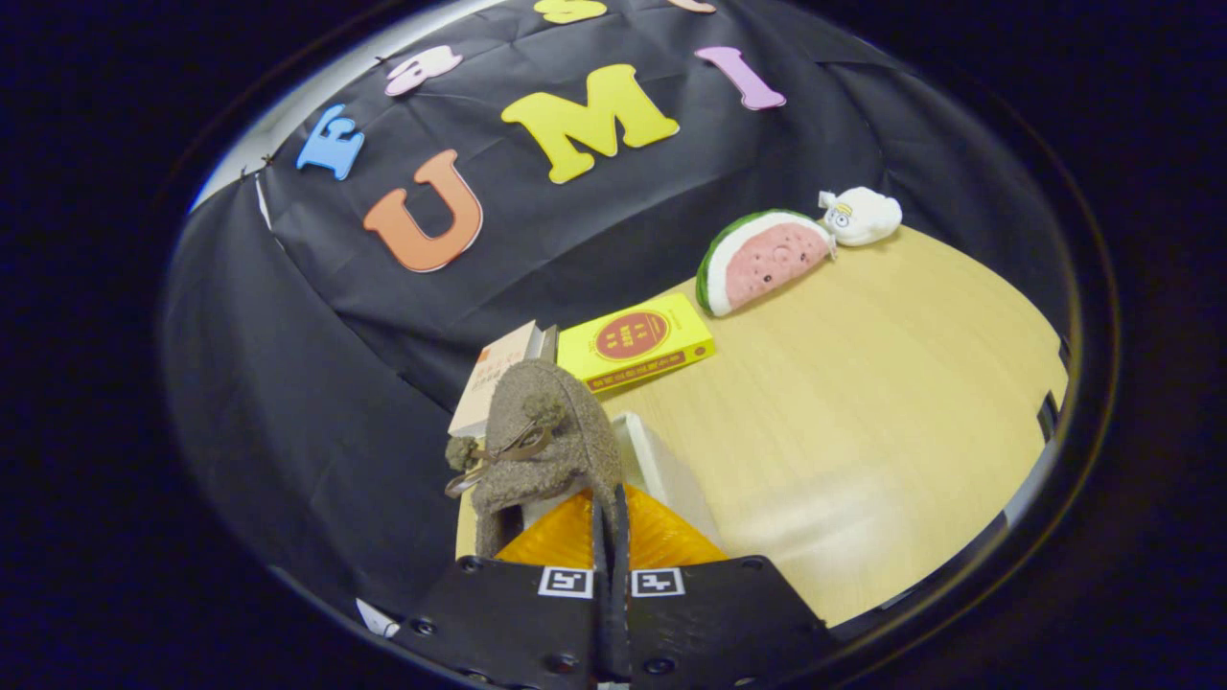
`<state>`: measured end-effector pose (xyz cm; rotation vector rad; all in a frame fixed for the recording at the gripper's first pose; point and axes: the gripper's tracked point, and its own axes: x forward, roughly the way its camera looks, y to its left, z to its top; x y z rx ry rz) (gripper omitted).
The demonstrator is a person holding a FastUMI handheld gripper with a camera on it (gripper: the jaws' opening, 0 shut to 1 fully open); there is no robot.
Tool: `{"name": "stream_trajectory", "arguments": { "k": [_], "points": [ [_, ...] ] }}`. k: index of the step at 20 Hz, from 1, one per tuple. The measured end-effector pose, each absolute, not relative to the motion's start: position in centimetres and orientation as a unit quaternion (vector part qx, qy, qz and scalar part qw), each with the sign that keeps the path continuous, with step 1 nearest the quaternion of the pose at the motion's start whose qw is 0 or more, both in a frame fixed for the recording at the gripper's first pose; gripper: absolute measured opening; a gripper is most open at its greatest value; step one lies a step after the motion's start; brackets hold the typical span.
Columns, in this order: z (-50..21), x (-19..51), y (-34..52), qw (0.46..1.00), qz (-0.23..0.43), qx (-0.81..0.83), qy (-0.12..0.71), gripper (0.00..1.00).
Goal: Open the storage box then place both shoes into the box .Put the left shoe in first, then the right shoe, with the right side of both shoes facing outward in a uniform manner.
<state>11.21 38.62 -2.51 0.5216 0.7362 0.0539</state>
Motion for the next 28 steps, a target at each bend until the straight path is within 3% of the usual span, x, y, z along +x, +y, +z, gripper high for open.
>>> {"name": "stream_trajectory", "arguments": {
  "k": [9,14,16,17,20,22,28],
  "points": [
    [-6.4,10.2,39.6,0.899,0.001,0.222,0.377,0.03],
    [-6.3,9.4,40.5,0.898,0.030,0.209,0.387,0.24],
    [-5.6,9.0,40.9,0.902,0.048,0.202,0.379,0.39],
    [-5.4,8.9,40.9,0.905,0.055,0.195,0.375,0.56],
    [-3.6,8.4,39.9,0.915,0.070,0.185,0.351,0.63],
    [-2.6,7.9,39.2,0.924,0.080,0.172,0.333,0.81],
    [2.6,6.0,34.2,0.960,0.104,0.125,0.228,0.91]
  ]
}}
